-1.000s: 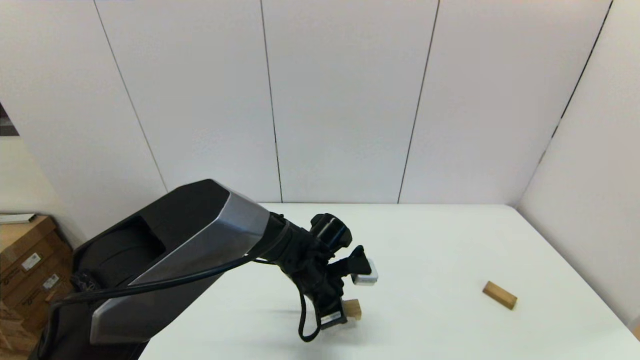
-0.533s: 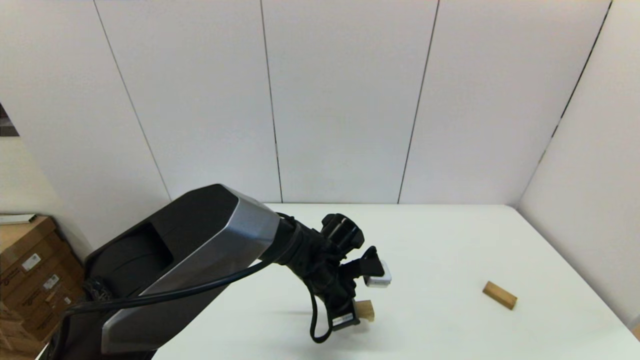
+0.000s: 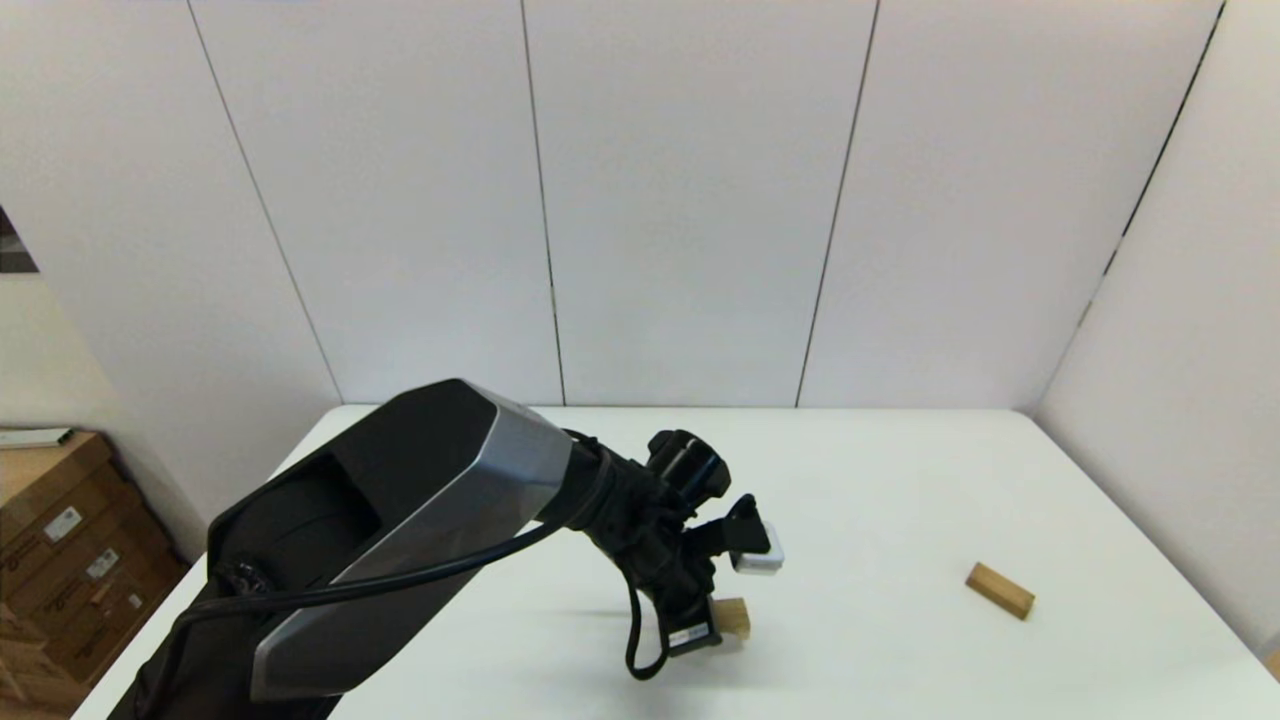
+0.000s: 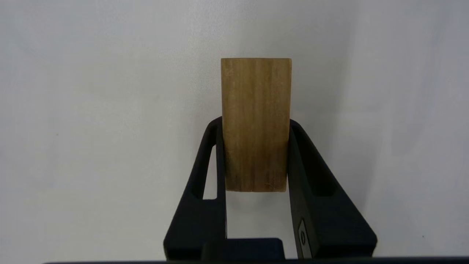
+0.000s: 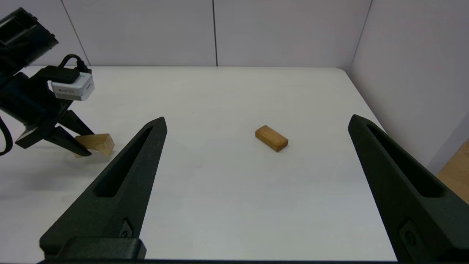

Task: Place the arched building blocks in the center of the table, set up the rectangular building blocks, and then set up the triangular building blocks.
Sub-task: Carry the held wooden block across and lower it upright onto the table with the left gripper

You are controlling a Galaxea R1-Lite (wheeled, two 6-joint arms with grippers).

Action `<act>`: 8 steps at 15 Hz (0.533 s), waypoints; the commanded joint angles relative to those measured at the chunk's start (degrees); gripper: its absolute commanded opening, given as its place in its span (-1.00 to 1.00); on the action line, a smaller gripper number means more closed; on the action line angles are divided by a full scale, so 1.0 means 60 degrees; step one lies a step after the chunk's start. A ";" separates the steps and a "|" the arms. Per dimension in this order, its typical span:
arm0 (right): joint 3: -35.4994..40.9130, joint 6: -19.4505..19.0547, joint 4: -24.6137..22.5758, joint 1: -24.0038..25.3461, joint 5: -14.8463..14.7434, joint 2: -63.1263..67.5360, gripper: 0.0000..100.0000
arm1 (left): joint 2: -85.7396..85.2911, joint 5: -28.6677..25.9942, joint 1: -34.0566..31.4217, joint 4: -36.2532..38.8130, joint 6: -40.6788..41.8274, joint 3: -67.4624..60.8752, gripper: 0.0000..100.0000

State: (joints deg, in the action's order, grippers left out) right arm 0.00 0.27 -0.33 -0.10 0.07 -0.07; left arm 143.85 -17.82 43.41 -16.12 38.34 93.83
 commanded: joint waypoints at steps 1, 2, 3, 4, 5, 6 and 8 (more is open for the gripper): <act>0.0015 -0.0001 -0.0004 0.0002 0.0002 -0.0002 1.00 | -0.0025 -0.0018 0.0001 -0.0566 0.0041 0.0094 -1.00; 0.0015 -0.0001 -0.0004 0.0002 0.0002 0.0012 1.00 | 0.0005 -0.0018 0.0001 -0.0683 0.0041 0.0123 -1.00; 0.0015 -0.0001 -0.0004 0.0002 0.0002 -0.0002 1.00 | 0.0019 -0.0018 0.0001 -0.0683 0.0041 0.0123 -1.00; 0.0015 -0.0001 -0.0004 0.0002 0.0002 -0.0002 1.00 | 0.0019 -0.0032 0.0001 -0.0683 0.0041 0.0123 -1.00; 0.0015 -0.0001 -0.0004 0.0002 0.0002 -0.0002 1.00 | 0.0019 -0.0062 0.0001 -0.0683 0.0055 0.0123 -1.00; 0.0015 -0.0001 -0.0004 0.0002 0.0002 0.0012 1.00 | 0.0005 -0.0091 0.0031 -0.0668 0.0085 0.0123 -1.00; 0.0015 -0.0001 -0.0004 0.0002 0.0002 -0.0002 1.00 | 0.0005 -0.0194 0.0060 -0.0639 0.0129 0.0123 -1.00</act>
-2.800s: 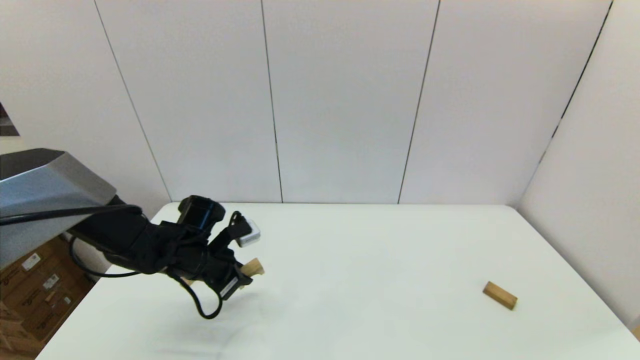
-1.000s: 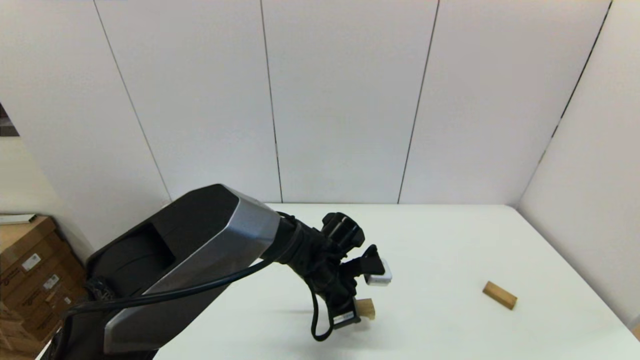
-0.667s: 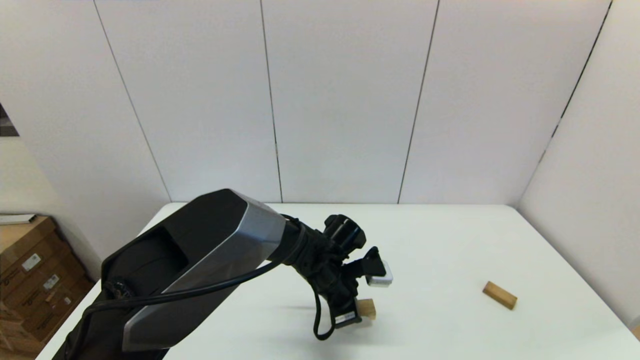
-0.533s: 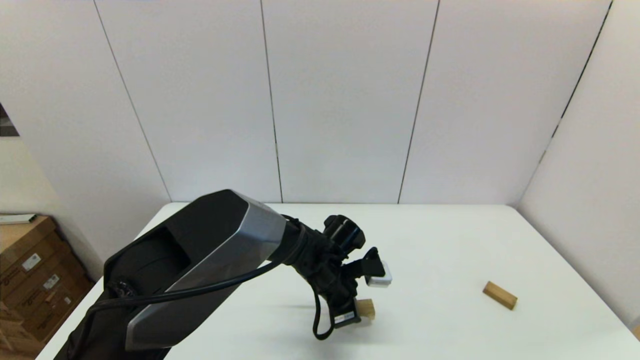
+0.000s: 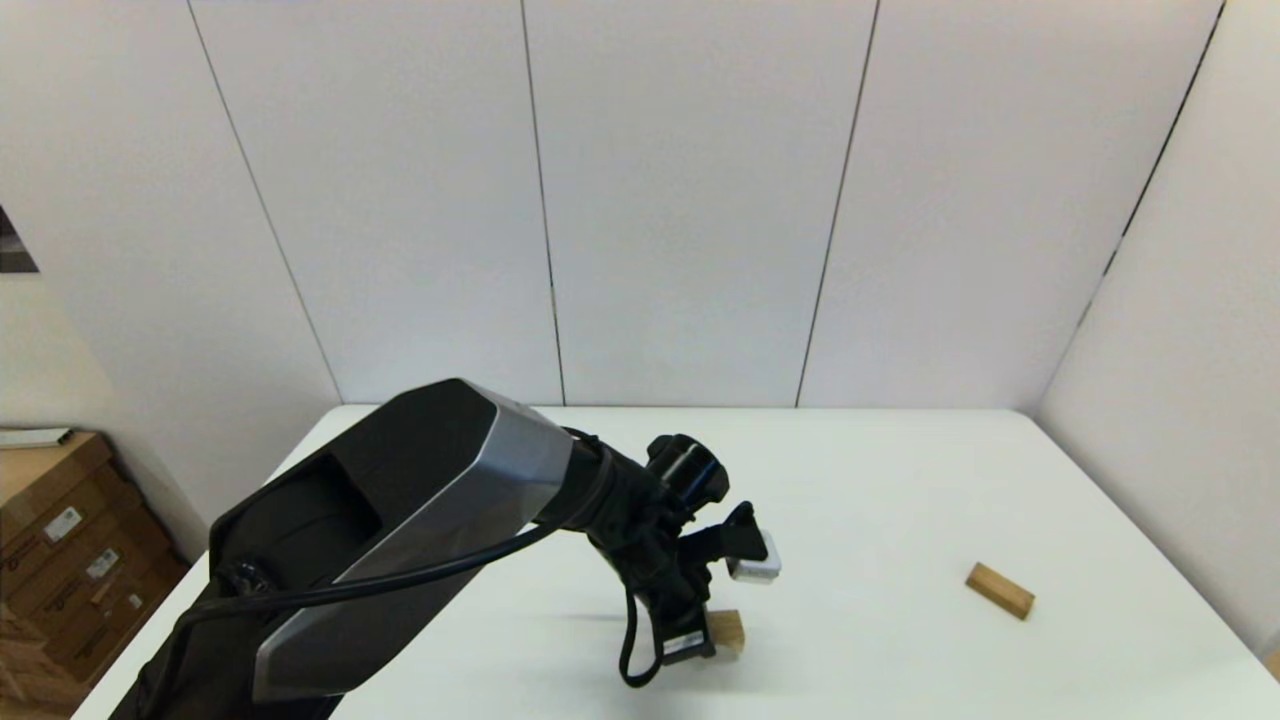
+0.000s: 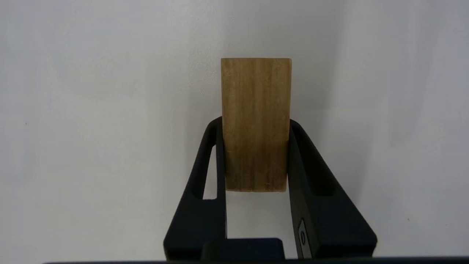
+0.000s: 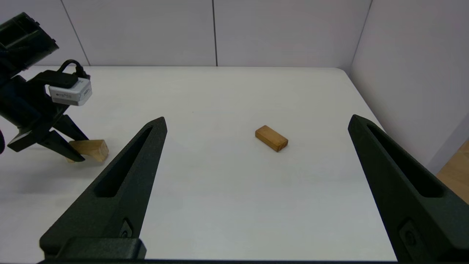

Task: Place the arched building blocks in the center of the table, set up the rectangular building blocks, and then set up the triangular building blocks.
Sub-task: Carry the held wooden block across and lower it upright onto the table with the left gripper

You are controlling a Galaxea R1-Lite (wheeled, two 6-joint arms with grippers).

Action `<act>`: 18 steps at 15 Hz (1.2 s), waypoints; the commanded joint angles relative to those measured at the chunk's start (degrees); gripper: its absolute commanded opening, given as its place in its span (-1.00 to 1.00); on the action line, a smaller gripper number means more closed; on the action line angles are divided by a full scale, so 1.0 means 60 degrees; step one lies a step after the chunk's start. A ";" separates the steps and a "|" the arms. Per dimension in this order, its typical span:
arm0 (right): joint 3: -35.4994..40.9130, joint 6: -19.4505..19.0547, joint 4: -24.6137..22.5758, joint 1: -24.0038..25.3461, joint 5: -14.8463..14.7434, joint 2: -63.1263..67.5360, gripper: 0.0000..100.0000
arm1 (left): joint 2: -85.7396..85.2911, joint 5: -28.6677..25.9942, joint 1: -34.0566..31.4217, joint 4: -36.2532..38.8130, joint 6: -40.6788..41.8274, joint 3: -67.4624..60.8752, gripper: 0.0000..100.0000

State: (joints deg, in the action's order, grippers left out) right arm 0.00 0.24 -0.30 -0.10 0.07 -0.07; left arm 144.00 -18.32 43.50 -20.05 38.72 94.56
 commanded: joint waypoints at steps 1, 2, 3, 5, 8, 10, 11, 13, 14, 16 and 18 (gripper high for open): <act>0.0015 0.0003 -0.0008 0.0002 0.0002 0.0012 1.00 | -0.0005 -0.0125 0.0046 0.0017 0.0095 -0.0013 -1.00; 0.0015 0.0003 -0.0008 0.0002 0.0002 -0.0002 1.00 | -0.0005 -0.0125 0.0046 0.0032 0.0095 -0.0013 -1.00; 0.0015 0.0003 -0.0008 0.0002 0.0002 -0.0002 1.00 | -0.0005 -0.0110 0.0046 0.0046 0.0110 -0.0013 -1.00; 0.0015 0.0003 -0.0008 0.0002 0.0002 -0.0002 1.00 | -0.0005 -0.0110 0.0046 0.0032 0.0110 -0.0028 -1.00; 0.0015 0.0003 -0.0008 0.0002 0.0002 -0.0002 1.00 | -0.0049 -0.0110 -0.0145 0.0046 0.0095 -0.0248 -1.00; 0.0015 0.0003 -0.0008 0.0002 0.0002 -0.0002 1.00 | -0.0049 -0.0110 -0.0174 0.0193 0.0080 -0.0394 -1.00; 0.0015 0.0003 -0.0008 0.0002 0.0002 -0.0002 1.00 | -0.0034 -0.0125 -0.0159 0.0413 0.0080 -0.0482 -1.00; 0.0015 0.0003 -0.0008 0.0002 0.0002 -0.0002 1.00 | -0.0049 -0.0125 -0.0159 0.0749 0.0095 -0.0629 -1.00; 0.0015 0.0003 -0.0008 0.0002 0.0002 -0.0002 1.00 | -0.0049 -0.0110 -0.0159 0.0749 0.0095 -0.0629 -1.00; 0.0015 0.0003 -0.0008 0.0002 0.0002 -0.0002 1.00 | -0.0078 -0.0125 -0.0159 0.0749 0.0095 -0.0629 -1.00; 0.0015 0.0003 -0.0008 0.0002 0.0002 -0.0002 1.00 | -0.0137 -0.0110 -0.0159 0.0735 0.0110 -0.0629 -1.00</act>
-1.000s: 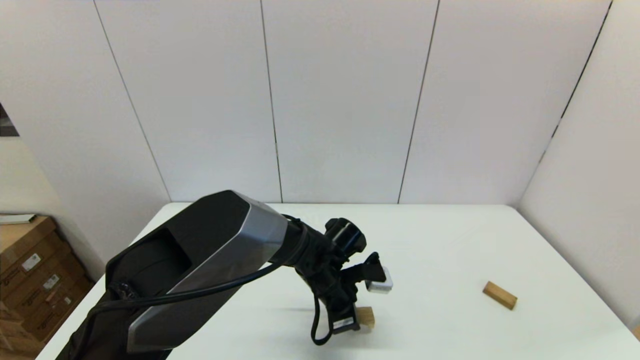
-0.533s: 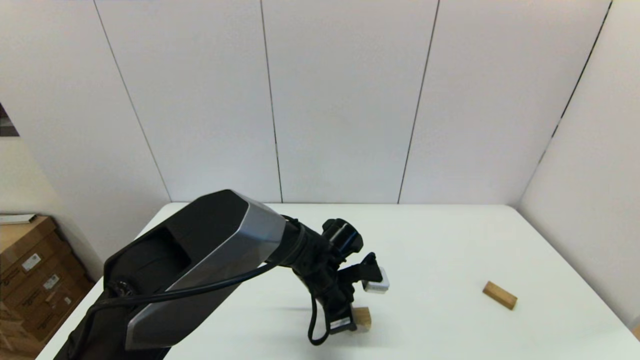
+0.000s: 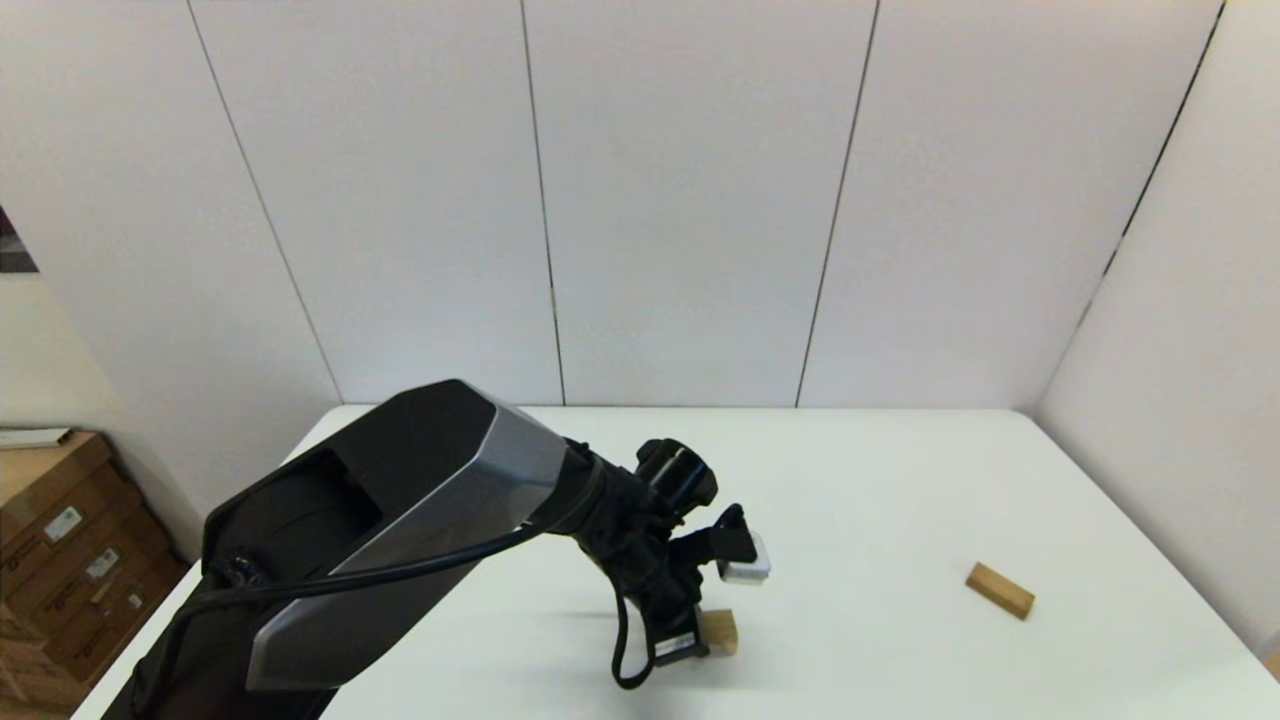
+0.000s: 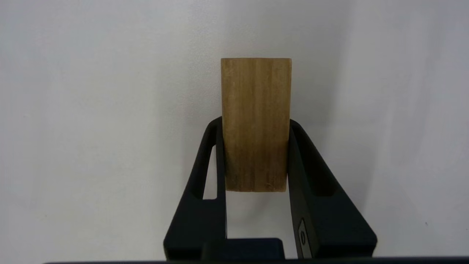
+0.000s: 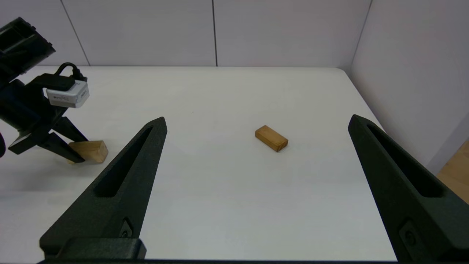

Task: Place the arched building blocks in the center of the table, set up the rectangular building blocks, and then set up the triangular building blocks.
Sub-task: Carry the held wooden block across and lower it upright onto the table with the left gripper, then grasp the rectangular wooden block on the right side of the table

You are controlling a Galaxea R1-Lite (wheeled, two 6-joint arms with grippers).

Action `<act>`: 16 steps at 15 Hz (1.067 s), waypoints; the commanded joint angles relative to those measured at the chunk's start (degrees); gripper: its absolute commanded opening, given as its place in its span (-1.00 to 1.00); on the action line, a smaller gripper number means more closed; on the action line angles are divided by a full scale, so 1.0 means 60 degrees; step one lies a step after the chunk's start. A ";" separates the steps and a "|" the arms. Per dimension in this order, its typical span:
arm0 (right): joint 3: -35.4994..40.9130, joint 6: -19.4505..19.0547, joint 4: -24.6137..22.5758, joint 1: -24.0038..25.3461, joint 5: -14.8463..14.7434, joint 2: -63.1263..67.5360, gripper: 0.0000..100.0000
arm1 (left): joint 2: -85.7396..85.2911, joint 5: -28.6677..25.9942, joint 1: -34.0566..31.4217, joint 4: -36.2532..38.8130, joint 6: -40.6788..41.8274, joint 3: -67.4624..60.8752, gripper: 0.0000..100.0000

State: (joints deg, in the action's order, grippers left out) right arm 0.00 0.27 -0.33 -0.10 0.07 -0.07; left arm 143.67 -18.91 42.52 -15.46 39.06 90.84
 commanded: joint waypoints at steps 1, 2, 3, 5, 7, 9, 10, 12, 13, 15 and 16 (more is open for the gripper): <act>0.0015 -0.0001 -0.0004 0.0002 0.0002 -0.0002 1.00 | -0.0082 -0.0013 0.0003 -0.0031 0.0053 -0.0009 -1.00; 0.0015 -0.0001 -0.0004 0.0002 0.0002 0.0012 1.00 | -0.0082 -0.0013 0.0003 -0.0046 0.0053 -0.0009 -1.00; 0.0015 -0.0001 -0.0004 0.0002 0.0002 -0.0002 1.00 | -0.0082 -0.0013 0.0003 -0.0046 0.0053 -0.0009 -1.00; 0.0015 -0.0001 -0.0004 0.0002 0.0002 -0.0002 1.00 | -0.0067 -0.0013 0.0003 -0.0046 0.0067 -0.0009 1.00; 0.0015 -0.0001 -0.0004 0.0002 0.0002 -0.0002 1.00 | -0.0067 0.0002 0.0003 -0.0031 0.0082 -0.0009 1.00; 0.0015 -0.0001 -0.0004 0.0002 0.0002 -0.0002 1.00 | -0.0067 -0.0013 0.0003 -0.0031 0.0038 0.0006 1.00; 0.0015 -0.0001 -0.0004 0.0002 0.0002 -0.0002 1.00 | -0.0097 -0.0013 0.0003 -0.0016 0.0038 0.0020 1.00; 0.0015 -0.0001 -0.0004 0.0002 0.0002 0.0012 1.00 | -0.0419 -0.0013 -0.0012 -0.0046 0.0023 0.0020 1.00; 0.0015 -0.0001 -0.0004 0.0002 0.0002 -0.0002 1.00 | -0.0800 -0.0013 -0.0085 -0.0134 0.0009 -0.0024 1.00; 0.0015 -0.0001 -0.0004 0.0002 0.0002 -0.0002 1.00 | -0.1723 -0.0013 -0.0334 -0.0441 -0.0035 -0.0229 1.00; 0.0015 -0.0001 -0.0004 0.0002 0.0002 -0.0002 1.00 | -0.2397 -0.0013 -0.0495 -0.0485 -0.0050 -0.0536 1.00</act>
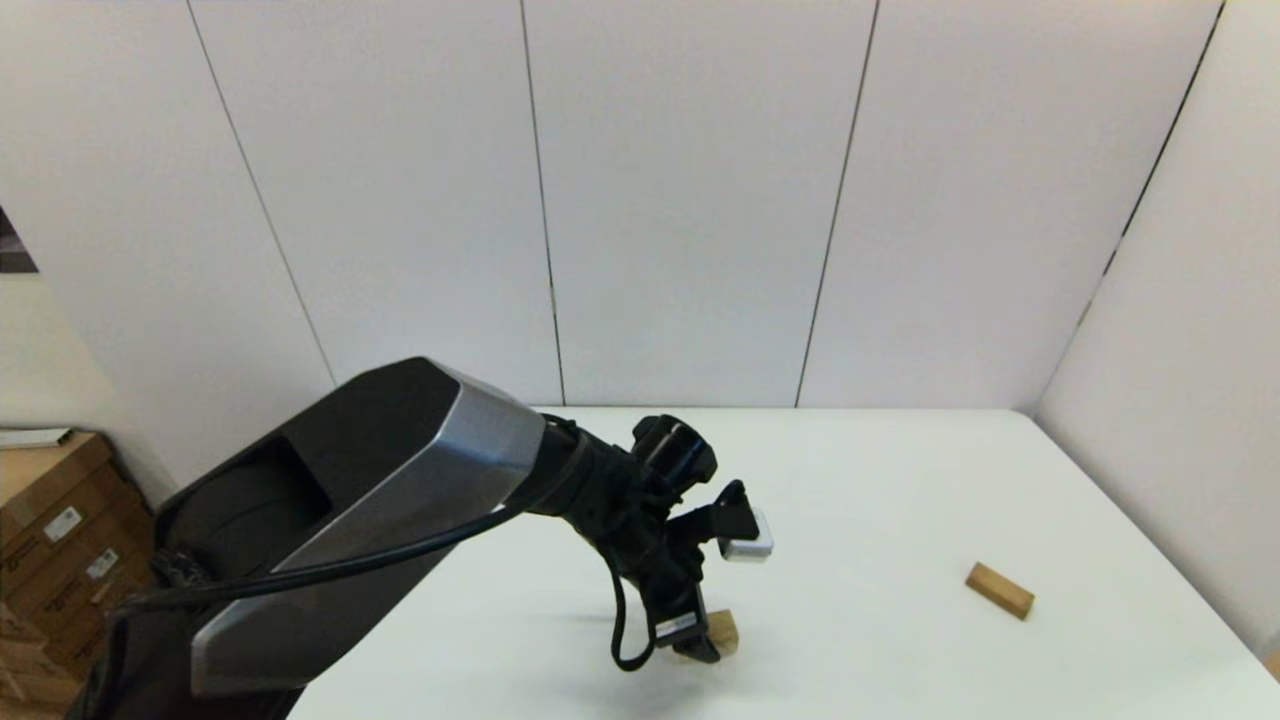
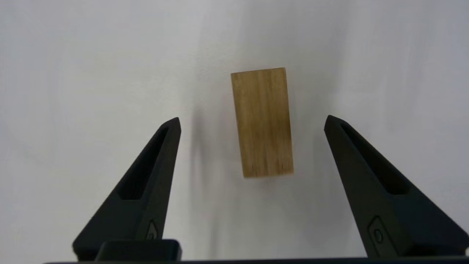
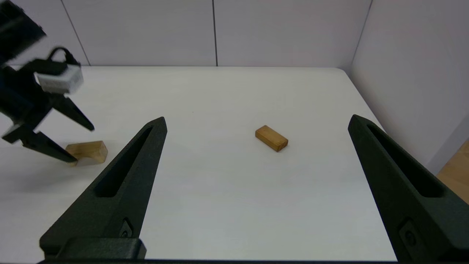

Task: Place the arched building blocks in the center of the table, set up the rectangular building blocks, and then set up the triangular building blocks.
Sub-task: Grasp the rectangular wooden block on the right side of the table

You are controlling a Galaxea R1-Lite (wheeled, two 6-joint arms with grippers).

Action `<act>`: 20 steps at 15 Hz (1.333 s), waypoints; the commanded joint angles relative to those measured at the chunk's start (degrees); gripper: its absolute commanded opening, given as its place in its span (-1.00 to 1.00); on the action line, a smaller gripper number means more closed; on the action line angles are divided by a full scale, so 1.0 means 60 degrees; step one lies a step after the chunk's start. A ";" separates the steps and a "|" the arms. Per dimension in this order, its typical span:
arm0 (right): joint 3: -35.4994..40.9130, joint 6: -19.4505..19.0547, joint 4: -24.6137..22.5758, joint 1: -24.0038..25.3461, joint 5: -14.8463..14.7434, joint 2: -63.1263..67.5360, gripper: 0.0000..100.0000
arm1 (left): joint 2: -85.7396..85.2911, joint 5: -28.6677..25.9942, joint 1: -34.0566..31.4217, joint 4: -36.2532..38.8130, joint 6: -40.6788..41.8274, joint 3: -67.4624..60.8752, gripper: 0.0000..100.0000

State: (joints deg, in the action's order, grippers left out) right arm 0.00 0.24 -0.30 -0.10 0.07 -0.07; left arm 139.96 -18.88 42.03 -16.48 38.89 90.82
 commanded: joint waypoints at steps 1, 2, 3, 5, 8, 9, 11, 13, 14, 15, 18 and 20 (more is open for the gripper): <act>0.0015 0.0003 -0.0008 0.0002 0.0002 -0.0002 1.00 | -0.2599 -0.0002 -0.0590 -0.0329 -0.0080 -0.0898 1.00; 0.0015 0.0003 -0.0008 0.0002 0.0002 -0.0002 1.00 | -0.3434 -0.0002 -0.0780 -0.0329 -0.0183 -0.1206 1.00; 0.0015 0.0003 -0.0008 0.0002 0.0002 -0.0002 1.00 | -0.4357 0.0012 -0.1014 -0.0359 -0.0329 -0.1499 1.00; 0.0015 0.0003 -0.0008 0.0002 0.0002 -0.0002 1.00 | -0.6745 0.0232 -0.1366 -0.0827 -0.0461 -0.2319 1.00; 0.0015 0.0003 -0.0008 0.0002 0.0002 -0.0002 1.00 | -0.9982 0.0540 -0.1586 -0.1750 -0.1823 -0.2978 1.00; 0.0015 0.0003 -0.0008 0.0002 0.0002 0.0012 1.00 | -1.0890 0.0657 -0.1835 -0.1706 -0.2438 -0.3198 1.00; 0.0015 0.0003 -0.0008 0.0002 0.0002 -0.0002 1.00 | -1.2428 0.1155 -0.3226 -0.1692 -0.2512 -0.3740 1.00; 0.0015 0.0003 -0.0008 0.0002 0.0002 -0.0002 1.00 | -1.3908 0.1170 -0.4340 -0.1677 -0.2526 -0.4648 1.00; 0.0015 0.0003 -0.0008 0.0002 0.0002 -0.0002 1.00 | -1.4552 0.1170 -0.4779 -0.1677 -0.2526 -0.5073 1.00; 0.0015 0.0003 -0.0008 0.0002 0.0002 -0.0002 1.00 | -1.5314 0.1184 -0.5336 -0.1677 -0.2556 -0.5659 1.00; 0.0015 0.0003 -0.0008 0.0002 0.0002 -0.0002 1.00 | -1.8434 0.1228 -0.6683 -0.1677 -0.2570 -0.7768 1.00; 0.0015 0.0003 -0.0008 0.0002 0.0002 -0.0002 1.00 | -1.9884 0.1331 -0.7152 -0.1692 -0.2585 -0.8662 1.00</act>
State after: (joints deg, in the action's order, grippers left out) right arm 0.00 0.27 -0.30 -0.10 0.05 -0.07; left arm 40.33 -11.63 6.75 -26.45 23.59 50.54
